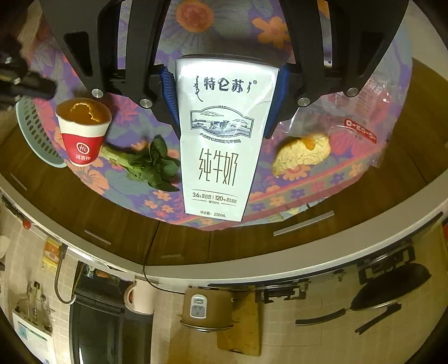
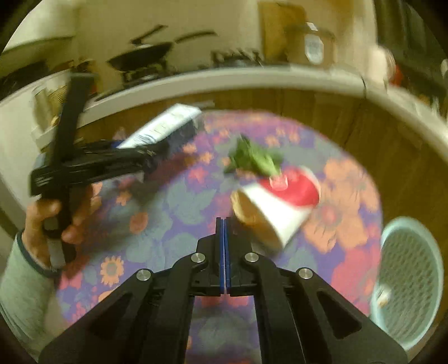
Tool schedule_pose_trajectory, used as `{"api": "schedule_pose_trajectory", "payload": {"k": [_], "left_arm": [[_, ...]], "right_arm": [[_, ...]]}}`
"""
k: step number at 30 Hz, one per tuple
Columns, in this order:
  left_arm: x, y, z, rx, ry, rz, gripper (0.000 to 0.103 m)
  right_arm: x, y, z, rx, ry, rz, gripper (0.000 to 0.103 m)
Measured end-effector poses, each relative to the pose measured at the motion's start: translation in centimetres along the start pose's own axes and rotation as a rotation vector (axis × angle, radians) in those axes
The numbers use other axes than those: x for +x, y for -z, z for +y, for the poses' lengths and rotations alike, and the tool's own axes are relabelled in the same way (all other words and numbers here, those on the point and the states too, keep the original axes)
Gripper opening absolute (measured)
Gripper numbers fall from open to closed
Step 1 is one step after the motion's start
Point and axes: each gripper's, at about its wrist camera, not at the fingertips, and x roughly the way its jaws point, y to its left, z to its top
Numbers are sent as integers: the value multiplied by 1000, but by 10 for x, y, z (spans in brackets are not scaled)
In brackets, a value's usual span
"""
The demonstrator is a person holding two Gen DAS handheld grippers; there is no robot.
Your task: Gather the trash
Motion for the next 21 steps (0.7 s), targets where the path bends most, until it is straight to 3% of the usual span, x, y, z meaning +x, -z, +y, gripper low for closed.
{"api": "schedule_pose_trajectory", "payload": {"k": [1,3,5,6,9,11,13,17,21], "left_arm": [[1,2,-1,-2,1,0,52],[4,5,0,-11,14,7,52],[4,7,1,-9,22,7,51],[4,8,2,-9,28,4,50],[4,7,3,-18,49,-6,50],[4,7,4,-21,62,-14,50],[3,8,3,-20,76,-24,50],[6,10,-2,-1,71,-24,50],[11,13,-1,-4,85,-10,50]], "right_arm": [[3,3,-1,10,14,2,3],[5,6,0,8,37,1,17],[4,4,5,-13,47,-12,59],[1,2,10,-42,72,-34,62],[2,-8,24,-118,71,-35,59],[10,-13,32,-170,90,0,40],[20,-14,39,-216,124,34,33],[33,-17,52,-303,249,57,30],[47,-19,57,-349,308,97,29]]}}
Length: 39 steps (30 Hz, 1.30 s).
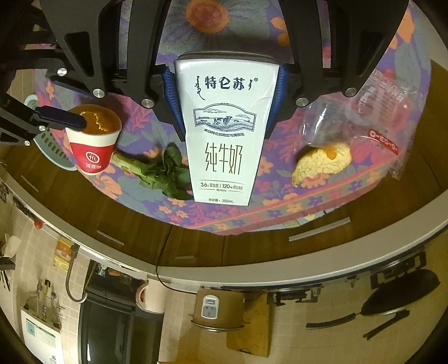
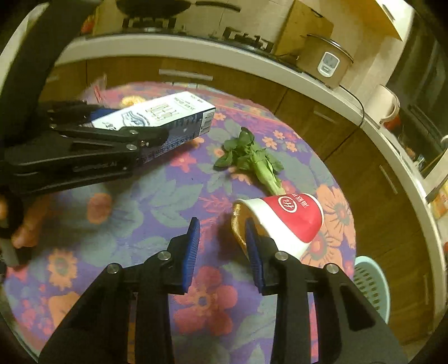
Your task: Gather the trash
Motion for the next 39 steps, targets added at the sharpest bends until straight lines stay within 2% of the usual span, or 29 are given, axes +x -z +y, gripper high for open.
{"api": "schedule_pose_trajectory", "payload": {"k": [2,6,8,11,12,14,16,18,23,26,29,33,34,36,37,38,39], "left_arm": [[1,0,2,-9,8,3,50],[1,1,5,-22,29,2,50],[1,2,5,-22,35,2,50],[1,2,5,-22,42,1,50],[2,2,5,-23,45,2,50],[2,3,5,-24,50,3,50],[2,3,5,-23,54,5,50],[3,3,5,-23,58,8,50],[5,2,6,-28,62,14,50],[6,2,8,-37,68,16,50],[6,2,9,-45,69,21,50],[7,3,7,-32,61,29,50],[7,4,6,-29,56,35,50],[5,6,3,-20,51,41,50],[3,7,1,-16,50,40,50],[0,9,0,-12,48,39,50],[-2,10,-1,-12,47,38,50]], "right_arm": [[9,-2,5,-28,42,24,22],[25,-4,12,-61,167,50,17],[32,-4,11,-62,194,71,6],[30,-1,4,-47,208,64,2],[25,-1,0,-34,197,53,2],[10,0,-12,24,104,23,2],[-13,1,-25,80,-35,-23,2],[-30,3,-33,107,-139,-59,2],[-56,10,-40,150,-333,-115,2],[-65,20,-13,61,-317,-122,2],[-58,33,10,0,-355,-79,2],[-55,53,28,-60,-340,-59,3],[-54,57,30,-63,-331,-44,4],[-55,65,29,-58,-305,-40,14],[-58,69,25,-39,-289,-47,25],[-59,72,20,-14,-284,-52,47],[-62,74,16,8,-280,-59,59]]}}
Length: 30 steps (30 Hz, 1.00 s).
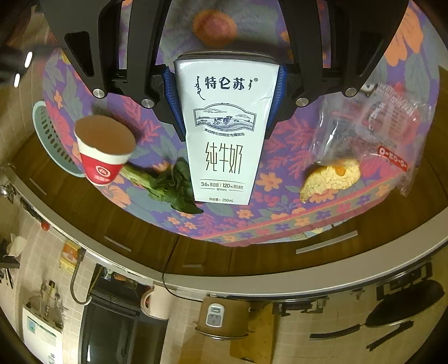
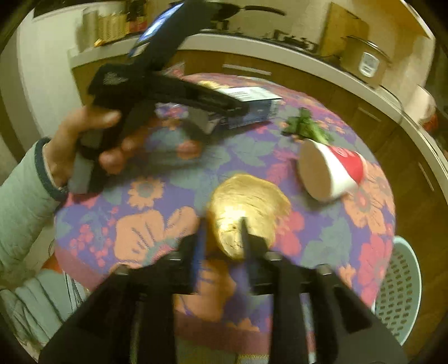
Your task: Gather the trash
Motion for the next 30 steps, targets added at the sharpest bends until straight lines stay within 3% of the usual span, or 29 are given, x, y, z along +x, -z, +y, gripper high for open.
{"api": "schedule_pose_trajectory", "payload": {"k": [1,4,7,11,15,16,20,23,30], "left_arm": [[-2,2,-1,-1,-3,1,50],[-7,8,1,-21,-15,8,50],[-9,15,7,-56,-22,29,50],[-14,20,9,-68,-25,28,50],[-16,23,7,-76,-17,32,50],[-16,24,7,-75,-16,33,50],[-19,26,5,-77,2,35,50],[-21,27,3,-86,27,29,50],[-27,23,-21,-66,56,-3,50]], "right_arm": [[-6,3,-4,35,11,-24,71],[-9,7,-20,138,-11,-44,71],[4,8,-27,201,-4,-27,81],[20,7,-23,247,-70,-5,82],[35,0,-15,255,-20,8,82],[36,-1,-14,258,-6,1,81],[34,-1,-15,262,12,-15,48],[24,4,-21,283,-18,-57,31],[6,15,-31,290,-20,-99,26]]}}
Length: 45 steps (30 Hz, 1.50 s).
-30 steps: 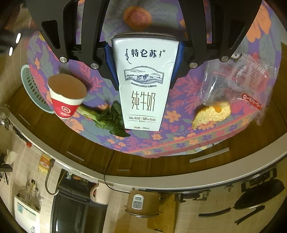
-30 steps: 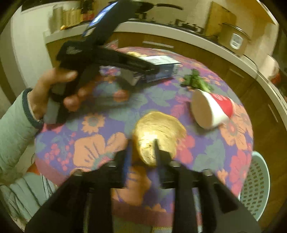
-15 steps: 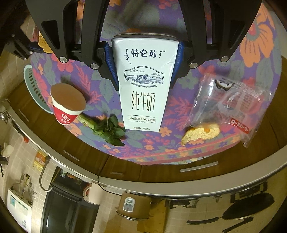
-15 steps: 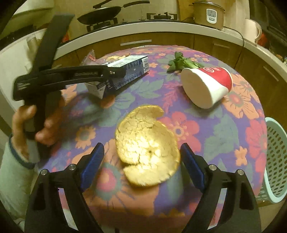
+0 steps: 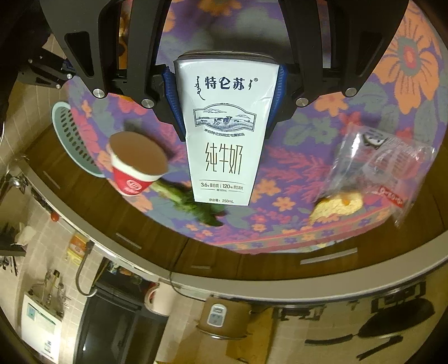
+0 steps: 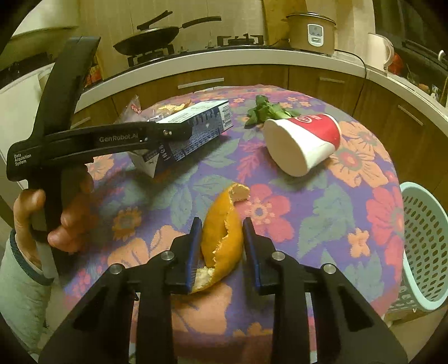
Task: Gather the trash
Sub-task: 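Carry carton and peel to the blue basket and open both tools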
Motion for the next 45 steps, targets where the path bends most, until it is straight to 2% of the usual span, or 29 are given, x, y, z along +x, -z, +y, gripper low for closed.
{"api": "schedule_pose_trajectory", "payload": {"k": [4,10,17,21,28,33,40,42,44,45], "left_arm": [[-7,-6,-18,18,16,-30,50],[-10,-24,-56,68,82,-62,50],[17,-38,-128,162,162,-46,50],[47,-38,-174,171,239,11,50],[103,-28,-244,246,293,133,50],[138,-22,-281,284,317,207,50],[166,-21,-298,280,319,272,50],[168,-21,-297,270,317,275,54],[167,-22,-294,269,317,267,56],[165,-22,-292,270,317,261,56]], "right_arm": [[-22,1,-10,10,-1,-51,26],[-55,-3,-45,59,54,-129,26],[-85,3,-123,170,179,-182,26],[-100,14,-168,222,264,-198,26],[-97,36,-242,346,372,-159,26],[-80,53,-284,454,400,-102,26],[-64,52,-312,509,389,-41,29],[-63,52,-316,517,388,-34,31],[-64,53,-317,523,389,-38,40],[-65,54,-318,530,383,-41,40]]}}
